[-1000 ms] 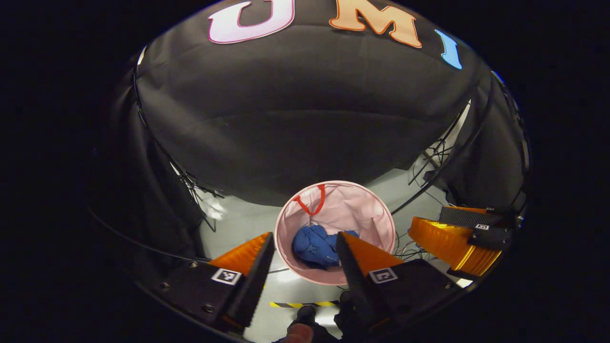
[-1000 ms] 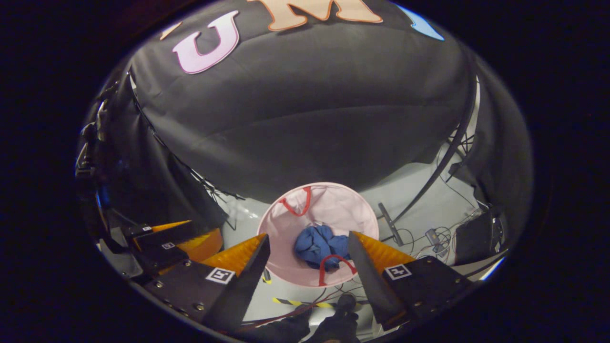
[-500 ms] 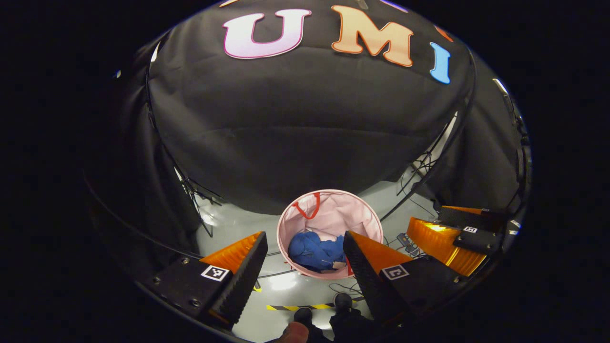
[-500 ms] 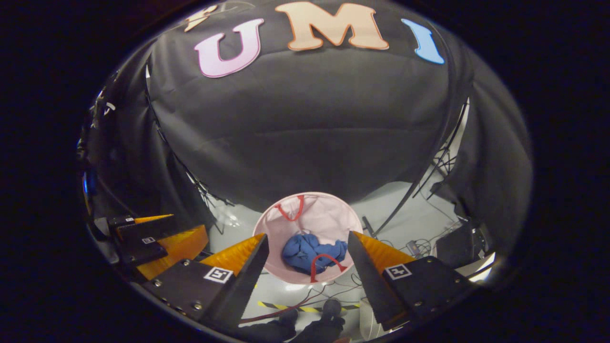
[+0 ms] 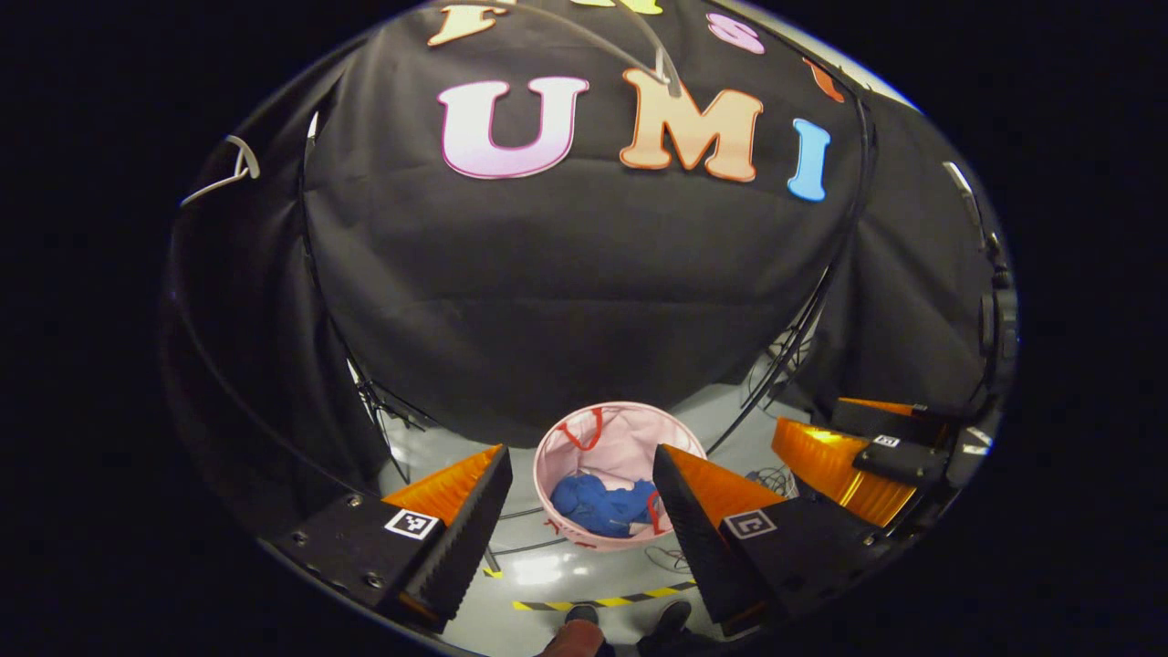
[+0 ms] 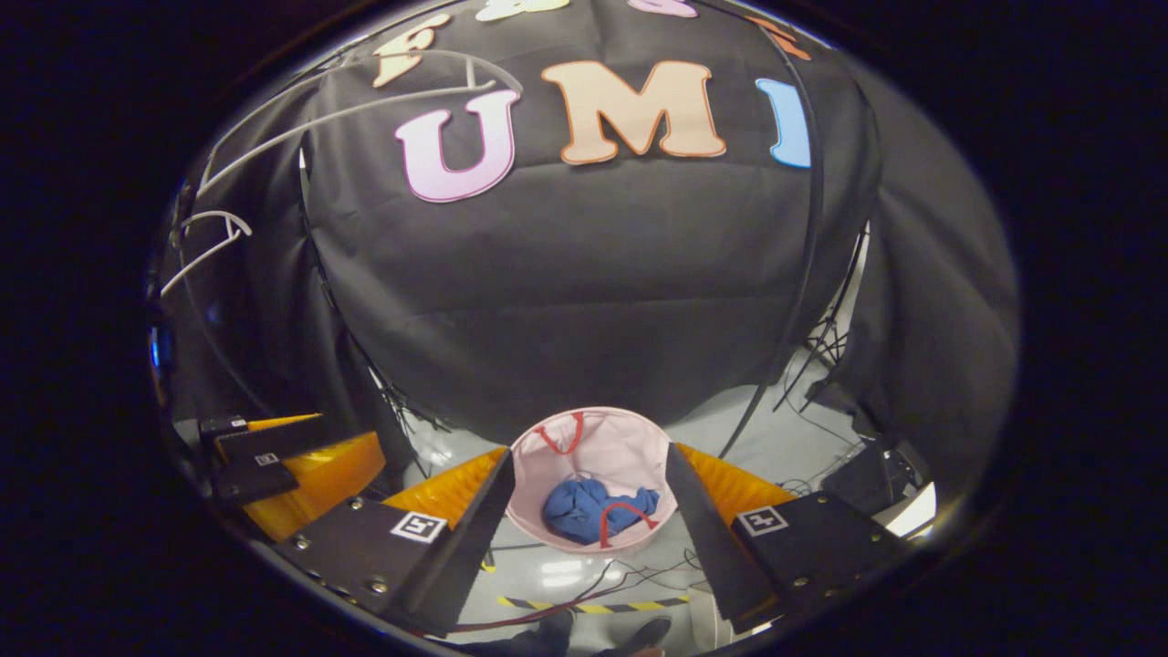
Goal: Grasp the clothes on the hanger with both hands and then place them into the laundry hamper below.
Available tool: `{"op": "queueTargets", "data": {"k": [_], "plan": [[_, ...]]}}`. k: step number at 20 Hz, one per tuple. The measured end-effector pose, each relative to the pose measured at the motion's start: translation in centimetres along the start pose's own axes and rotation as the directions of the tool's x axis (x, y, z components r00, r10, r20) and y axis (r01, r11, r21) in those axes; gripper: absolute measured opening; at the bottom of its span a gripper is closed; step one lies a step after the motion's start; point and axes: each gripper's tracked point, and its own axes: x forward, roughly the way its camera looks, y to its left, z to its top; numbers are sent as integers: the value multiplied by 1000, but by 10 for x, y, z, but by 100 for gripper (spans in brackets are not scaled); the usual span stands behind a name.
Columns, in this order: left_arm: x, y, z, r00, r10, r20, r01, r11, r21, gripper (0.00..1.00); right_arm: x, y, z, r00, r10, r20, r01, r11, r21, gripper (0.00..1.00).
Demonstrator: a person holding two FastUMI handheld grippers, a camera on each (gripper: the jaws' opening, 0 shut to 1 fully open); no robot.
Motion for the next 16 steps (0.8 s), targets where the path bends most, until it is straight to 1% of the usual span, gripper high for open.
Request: {"op": "queueTargets", "data": {"k": [2, 3, 4, 5, 7, 8, 9, 10, 14, 15, 16], "plan": [[-9, -7, 11, 1000, 1, 30, -1, 1000, -8, 98, -14, -6, 10, 999, -8, 36, 8, 1000, 12, 100], [-14, -12, 16, 999, 1, 47, 0, 1000, -15, 98, -18, -8, 16, 999, -7, 52, 6, 1000, 20, 95], [-27, -13, 21, 998, 3, 62, -2, 1000, -21, 98, -24, -9, 20, 998, -4, 63, 3, 1000, 24, 100], [-35, -13, 26, 997, 3, 82, -1, 1000, -22, 98, -29, -11, 25, 997, 0, 71, -2, 1000, 28, 100], [-51, -18, 42, 992, 11, 126, -10, 1000, -12, 98, -41, -11, 40, 995, 17, 99, -20, 999, 33, 99], [-57, -18, 50, 989, 21, 150, -20, 1000, -5, 98, -47, -12, 47, 993, 21, 117, -25, 999, 36, 95], [-65, -19, 57, 985, 28, 172, -29, 1000, 0, 98, -54, -12, 57, 990, 29, 136, -34, 999, 40, 95], [-72, -19, 64, 981, 34, 191, -35, 999, 3, 97, -63, -10, 67, 987, 40, 158, -46, 998, 36, 100], [-107, -18, 96, 953, 67, 295, -75, 997, 15, 97, -98, -10, 112, 962, 62, 266, -57, 998, -27, 99], [-116, -17, 107, 940, 76, 333, -87, 996, 18, 94, -107, -11, 124, 953, 64, 295, -53, 998, -44, 100], [-127, -18, 122, 926, 84, 369, -97, 995, 19, 96, -117, -10, 133, 946, 68, 317, -52, 997, -58, 99]]}}
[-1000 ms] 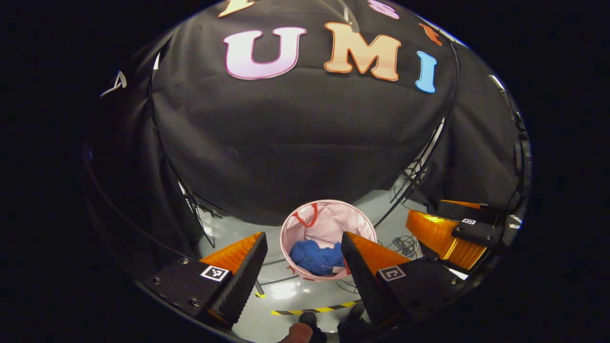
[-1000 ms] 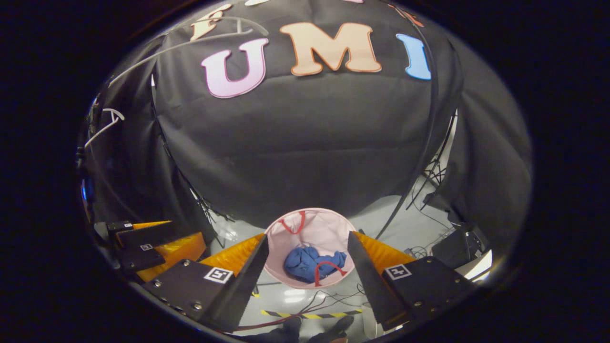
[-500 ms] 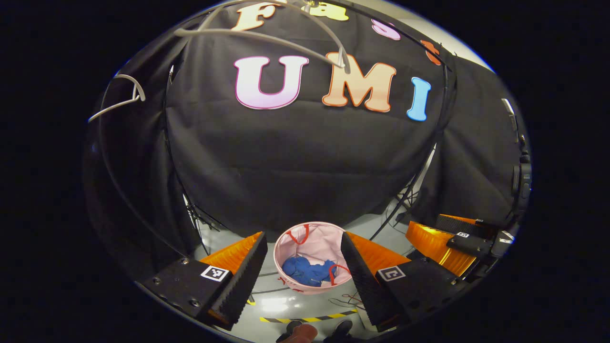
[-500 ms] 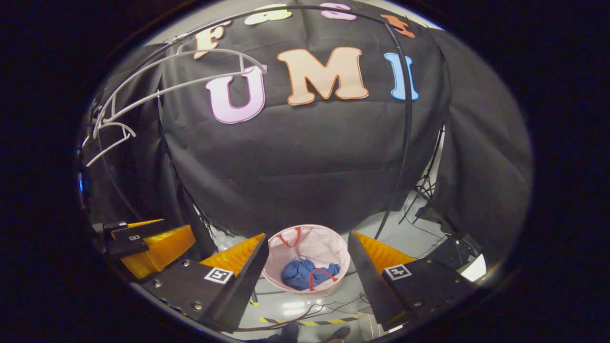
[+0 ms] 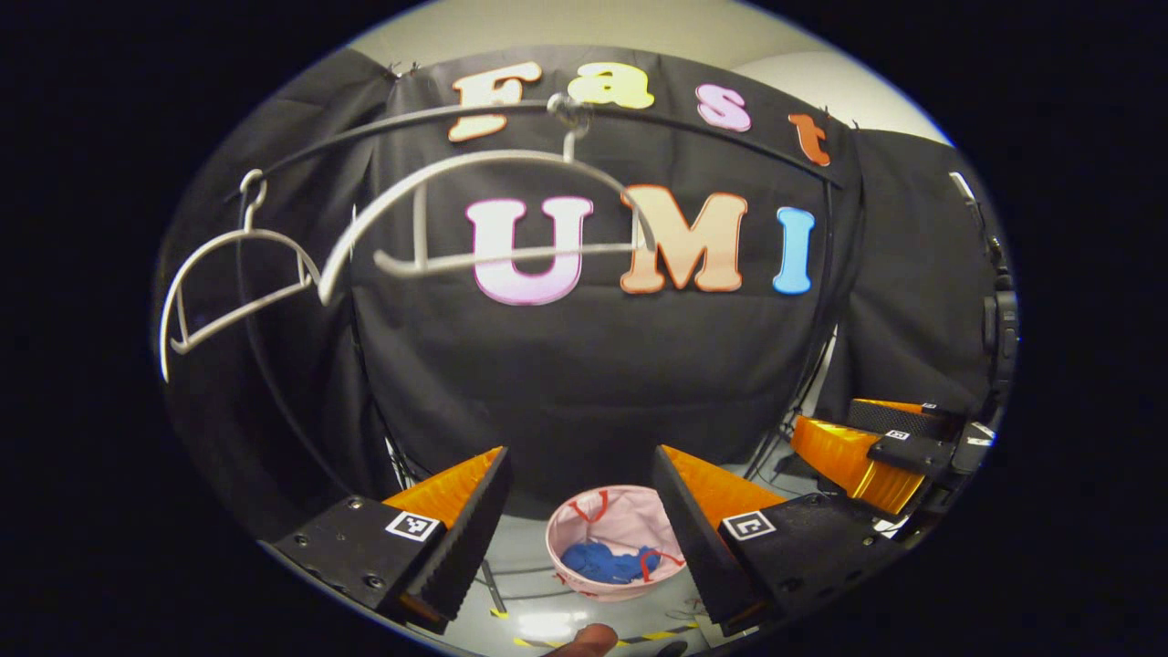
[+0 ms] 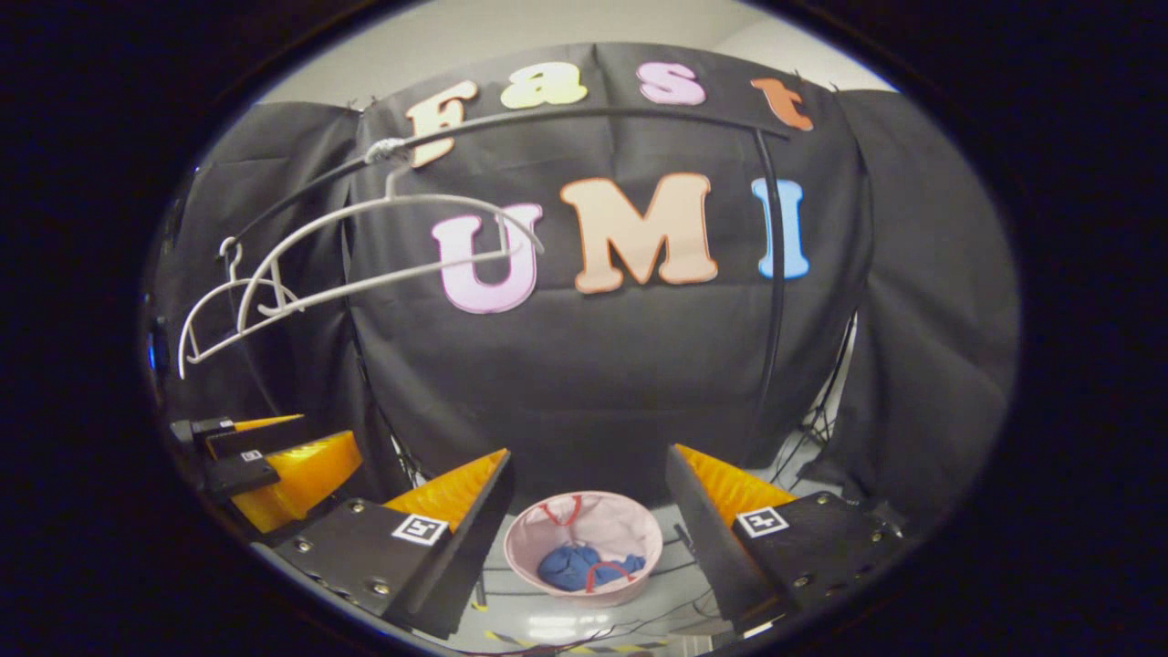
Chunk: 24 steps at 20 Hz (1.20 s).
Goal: Grasp the clothes on the hanger with both hands and then place them into the laundry hamper below.
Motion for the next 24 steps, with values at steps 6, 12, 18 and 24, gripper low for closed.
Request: {"op": "queueTargets", "data": {"k": [6, 12, 18, 24], "plan": [[-34, -6, 86, 973, 31, 230, -42, 998, 46, 93, -24, 8, 64, 990, 43, 131, -45, 999, 9, 99], [-62, -14, 130, 933, 48, 356, -96, 988, 118, 93, -50, -18, 105, 970, 23, 241, -43, 996, 77, 93], [-69, -33, 131, 937, 53, 346, -94, 990, 102, 100, -60, -62, 103, 963, -57, 264, 53, 998, 20, 99], [-62, -38, 141, 952, 55, 301, -49, 998, -28, 96, -75, -72, 125, 953, -43, 299, 48, 999, -10, 99]]}}
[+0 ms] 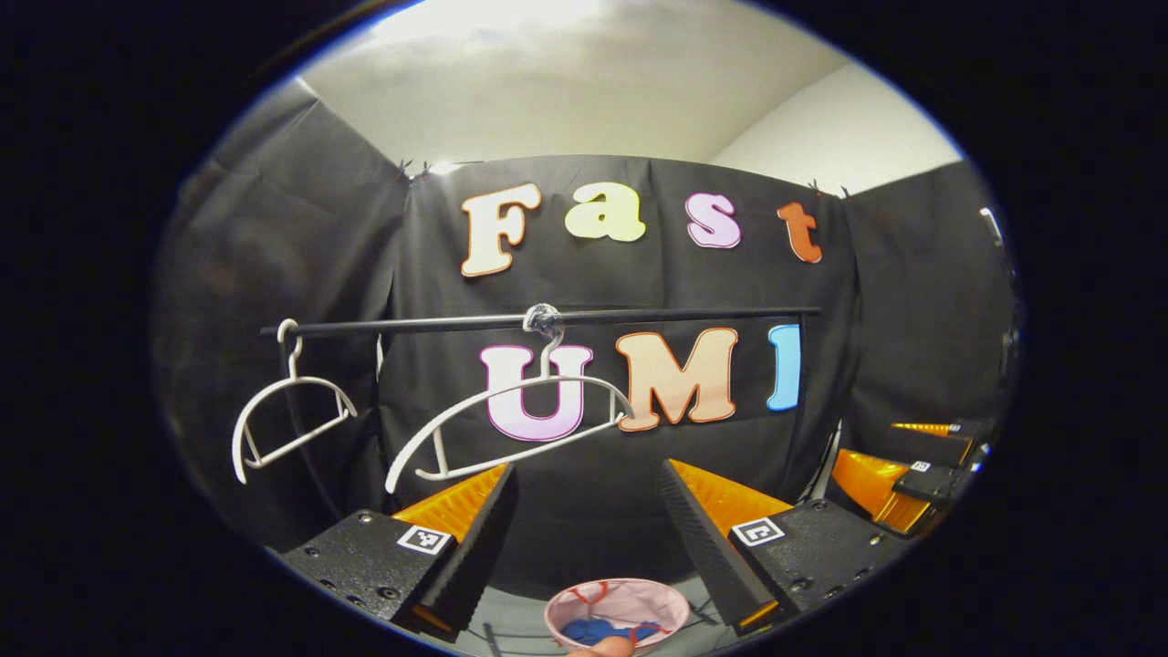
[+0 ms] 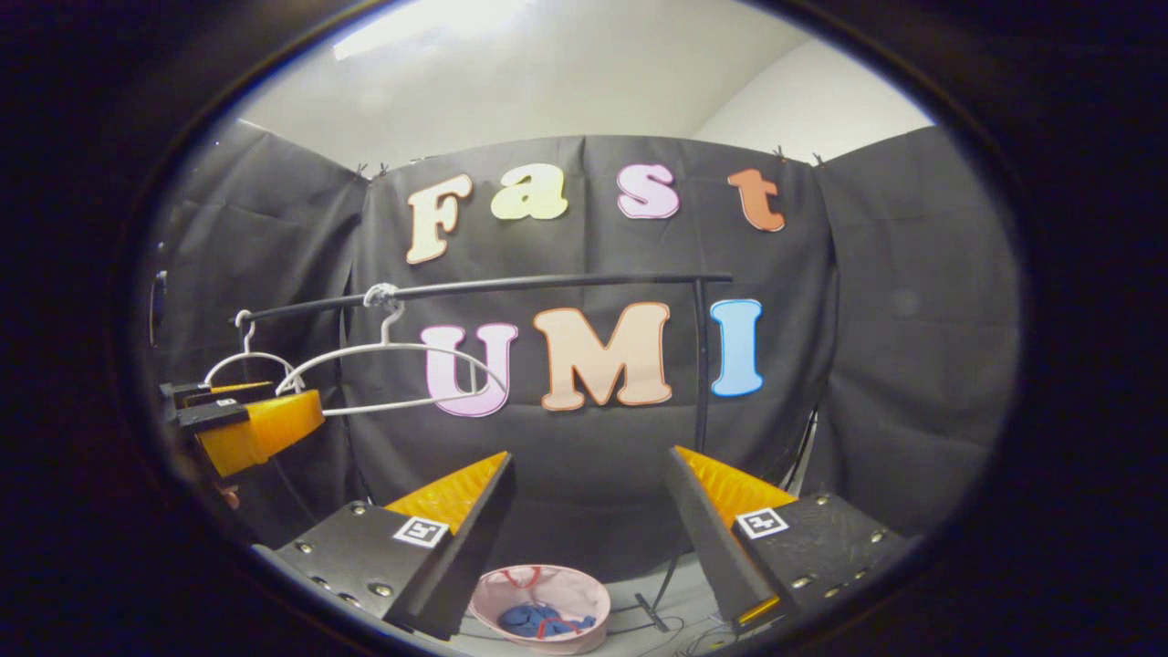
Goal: Grasp the clothes on the hanger with both hands and then place them into the laundry hamper below.
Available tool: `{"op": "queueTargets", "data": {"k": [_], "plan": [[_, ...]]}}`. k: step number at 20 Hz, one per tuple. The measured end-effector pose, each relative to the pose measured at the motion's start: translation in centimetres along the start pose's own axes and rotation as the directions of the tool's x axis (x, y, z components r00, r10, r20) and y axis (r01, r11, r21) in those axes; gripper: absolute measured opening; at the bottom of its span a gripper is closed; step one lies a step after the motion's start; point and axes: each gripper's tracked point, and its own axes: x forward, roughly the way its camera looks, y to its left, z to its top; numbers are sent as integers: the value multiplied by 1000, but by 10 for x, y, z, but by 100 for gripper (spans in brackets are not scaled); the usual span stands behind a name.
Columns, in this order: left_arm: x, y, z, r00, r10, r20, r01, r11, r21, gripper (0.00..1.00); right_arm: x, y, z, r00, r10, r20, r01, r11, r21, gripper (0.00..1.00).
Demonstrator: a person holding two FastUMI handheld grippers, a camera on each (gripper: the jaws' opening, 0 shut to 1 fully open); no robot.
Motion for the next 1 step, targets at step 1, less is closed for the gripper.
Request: {"op": "queueTargets", "data": {"k": [1], "plan": [[3, 0, 5, 1000, 5, 6, -5, 1000, 5, 96, 0, -2, 5, 1000, 4, 8, -4, 1000, 4, 99]]}}
